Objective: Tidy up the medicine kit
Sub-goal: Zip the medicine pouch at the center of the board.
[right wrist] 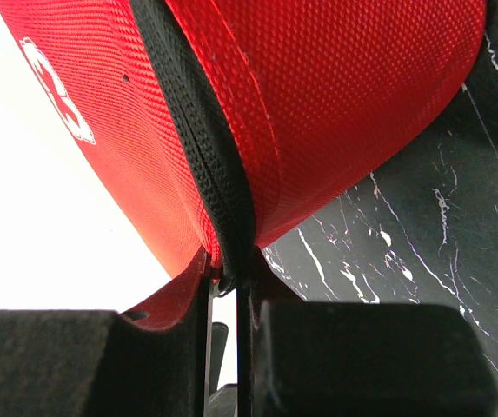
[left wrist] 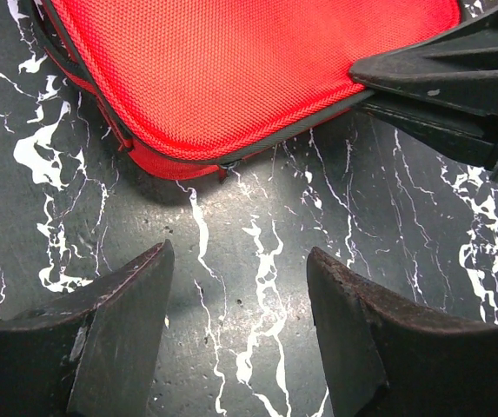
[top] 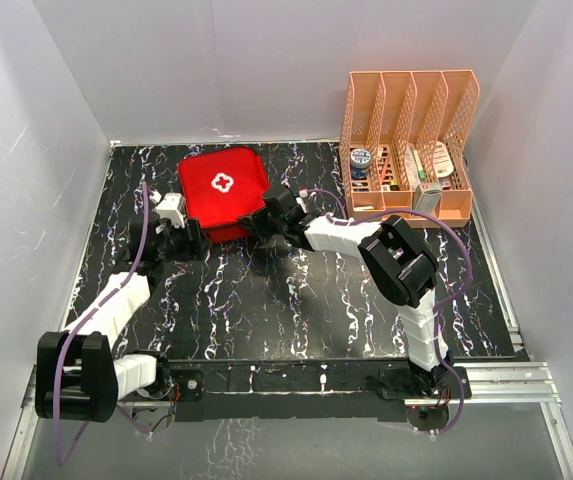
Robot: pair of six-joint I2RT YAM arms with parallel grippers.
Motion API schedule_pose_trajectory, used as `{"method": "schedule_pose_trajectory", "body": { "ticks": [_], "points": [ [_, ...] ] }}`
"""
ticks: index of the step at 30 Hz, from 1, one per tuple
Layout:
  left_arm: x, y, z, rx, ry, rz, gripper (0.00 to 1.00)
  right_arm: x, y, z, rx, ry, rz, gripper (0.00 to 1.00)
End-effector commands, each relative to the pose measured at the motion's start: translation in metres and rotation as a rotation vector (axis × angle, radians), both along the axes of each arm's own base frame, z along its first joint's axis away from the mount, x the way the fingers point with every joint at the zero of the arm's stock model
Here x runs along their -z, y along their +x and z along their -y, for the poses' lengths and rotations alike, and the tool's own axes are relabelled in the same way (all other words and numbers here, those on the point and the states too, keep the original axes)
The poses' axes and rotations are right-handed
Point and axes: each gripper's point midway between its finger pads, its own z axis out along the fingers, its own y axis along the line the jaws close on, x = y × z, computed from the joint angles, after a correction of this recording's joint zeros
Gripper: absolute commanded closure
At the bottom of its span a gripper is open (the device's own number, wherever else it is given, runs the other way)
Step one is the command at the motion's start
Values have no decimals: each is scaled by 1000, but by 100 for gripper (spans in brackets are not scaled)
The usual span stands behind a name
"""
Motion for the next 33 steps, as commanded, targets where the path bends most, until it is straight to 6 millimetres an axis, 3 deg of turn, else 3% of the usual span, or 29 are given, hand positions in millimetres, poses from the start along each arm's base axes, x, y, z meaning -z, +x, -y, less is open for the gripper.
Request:
{"method": "schedule_pose_trajectory", "body": {
  "ticks": [1,17,33],
  "points": [
    [1,10,-2,-30,6,17,39,28,-10,14,-12,-78,-58,100],
    [9,34,12,-31,-27,29,42,31,-3,19,8,-75,-62,100],
    [9,60,6,-98,-13,65,45,35,3,25,4,-72,-66,100]
  ]
}}
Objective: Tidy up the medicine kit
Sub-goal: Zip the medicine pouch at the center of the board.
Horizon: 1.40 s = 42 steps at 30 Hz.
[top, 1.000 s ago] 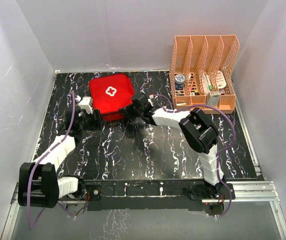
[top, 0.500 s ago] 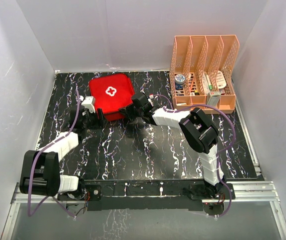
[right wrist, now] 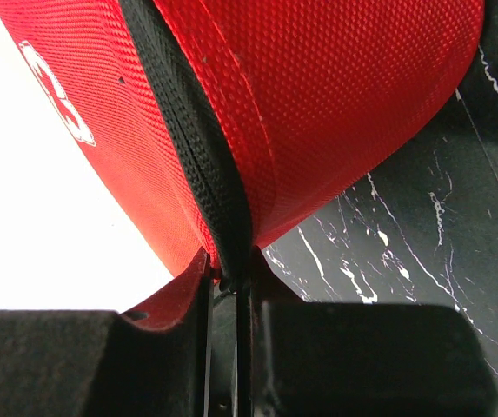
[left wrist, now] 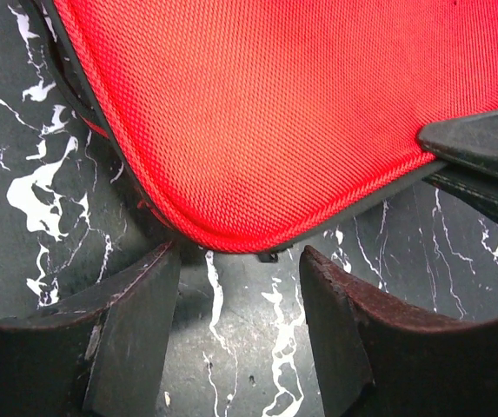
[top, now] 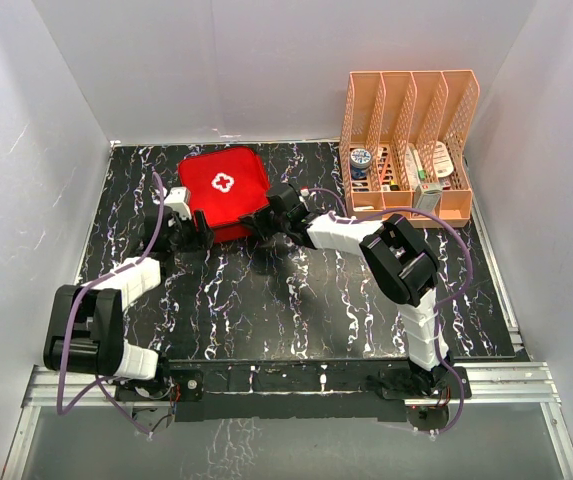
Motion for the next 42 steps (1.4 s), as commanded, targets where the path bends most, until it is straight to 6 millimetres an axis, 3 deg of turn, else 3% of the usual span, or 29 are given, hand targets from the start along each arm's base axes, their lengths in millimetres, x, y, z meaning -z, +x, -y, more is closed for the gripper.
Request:
{"method": "schedule_pose_trajectory", "body": {
  "ticks": [1,16,24,31,34,36,42],
  "points": [
    [-22,23,1,-19,-1,86,45,37,-2,19,13,-88,-55,100],
    [-16,20,9,-8,-36,75,51,38,-2,17,6,-78,-60,100],
    [-12,17,11,-6,-43,65,71,37,-4,21,15,-83,-57,100],
    [-8,13,9,-11,-42,55,79,36,-5,22,20,-84,-57,100],
    [-8,13,9,-14,-45,54,88,35,-7,23,22,-84,-57,100],
    [-8,12,10,-12,-48,54,100,34,-7,24,25,-83,-56,100],
    [-10,13,11,-12,-53,51,100,34,-8,24,25,-81,-55,100]
  ]
}}
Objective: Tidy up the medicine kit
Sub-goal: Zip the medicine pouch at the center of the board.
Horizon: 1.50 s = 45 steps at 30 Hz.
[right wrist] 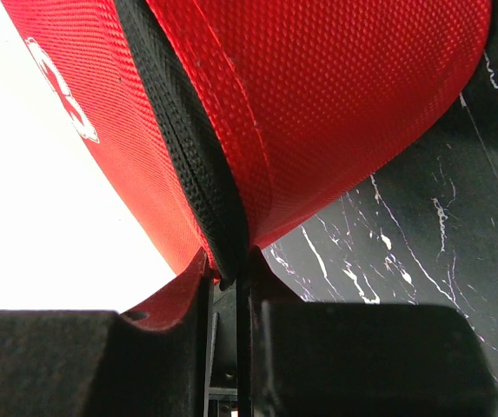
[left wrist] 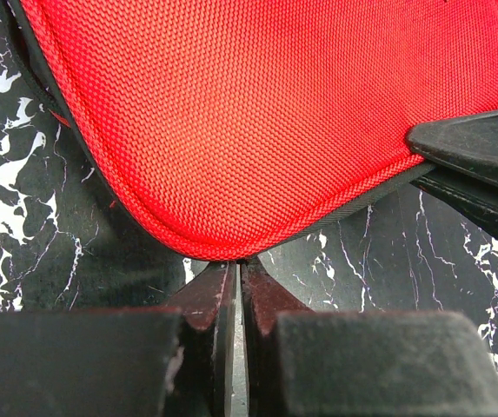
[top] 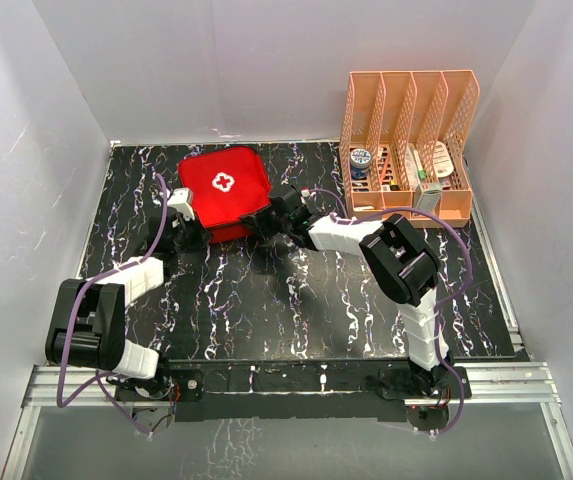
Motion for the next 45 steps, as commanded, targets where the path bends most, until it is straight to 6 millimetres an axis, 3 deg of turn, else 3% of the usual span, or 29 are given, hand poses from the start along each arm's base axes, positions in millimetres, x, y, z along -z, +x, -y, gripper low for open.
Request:
{"method": "schedule_pose_trajectory", "body": {
  "ticks": [1,11,15,28,30,33,34,36,38,45],
  "points": [
    [-15,7,2,3,-10,57,100,32,-8,23,31,-105,-67,100],
    [-23,1,-6,-23,-1,-5,100,31,-7,23,35,-103,-63,100],
    [-38,-4,-14,-37,-5,-2,100,30,-5,25,38,-103,-63,100],
    [-42,-17,-57,-78,22,-59,100,28,-3,28,44,-98,-59,100],
    [-44,-16,-50,-29,-7,-56,100,28,-3,28,42,-98,-59,100],
    [-49,-21,-19,136,-112,-29,100,30,-4,28,39,-98,-61,100],
    [-50,-23,-12,166,-141,-19,95,30,-4,27,39,-98,-61,100],
    [-47,-26,-4,185,-165,2,70,31,-4,28,39,-99,-63,100],
    [-39,-28,3,195,-148,1,55,33,-4,27,39,-99,-66,100],
    [-21,-28,19,181,-63,-1,43,35,-3,26,38,-96,-68,100]
  ]
}}
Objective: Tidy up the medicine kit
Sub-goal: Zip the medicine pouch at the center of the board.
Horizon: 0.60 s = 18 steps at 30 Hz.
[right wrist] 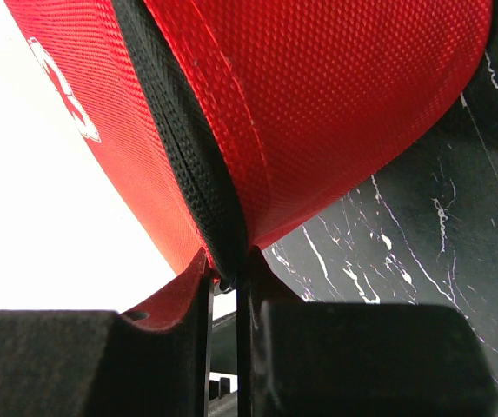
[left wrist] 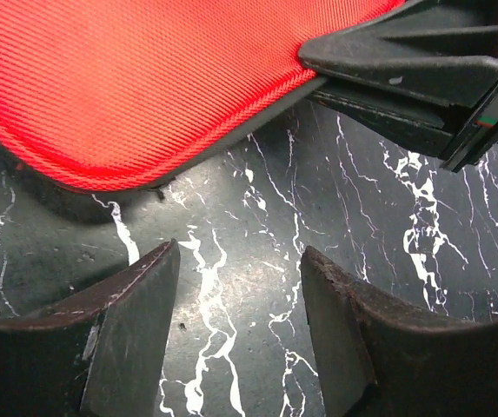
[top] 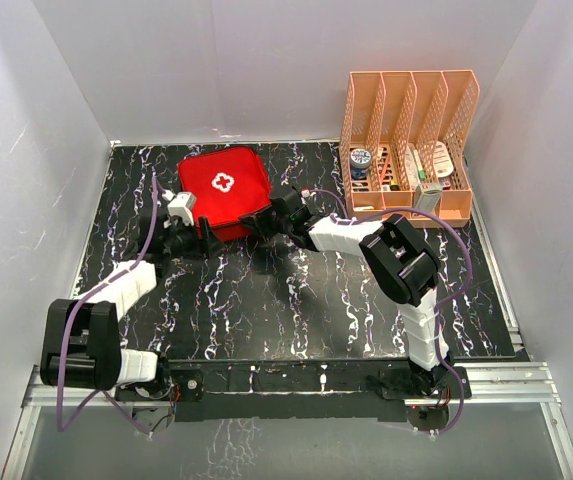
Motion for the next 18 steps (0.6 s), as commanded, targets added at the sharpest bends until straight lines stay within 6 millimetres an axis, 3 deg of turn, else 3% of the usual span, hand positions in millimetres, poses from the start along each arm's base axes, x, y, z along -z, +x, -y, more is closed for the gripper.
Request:
{"method": "schedule_pose_trajectory", "body": {
  "ticks": [1,7,13,18],
  "points": [
    [-1,9,2,-20,48,58,43,35,-2,25,38,-103,-74,100],
    [8,20,-10,-94,129,79,41,37,-1,25,39,-103,-78,100],
    [4,28,-7,-105,141,110,40,38,1,27,42,-103,-81,100],
    [12,33,-5,-118,144,105,40,40,1,27,41,-103,-84,100]
  ]
}}
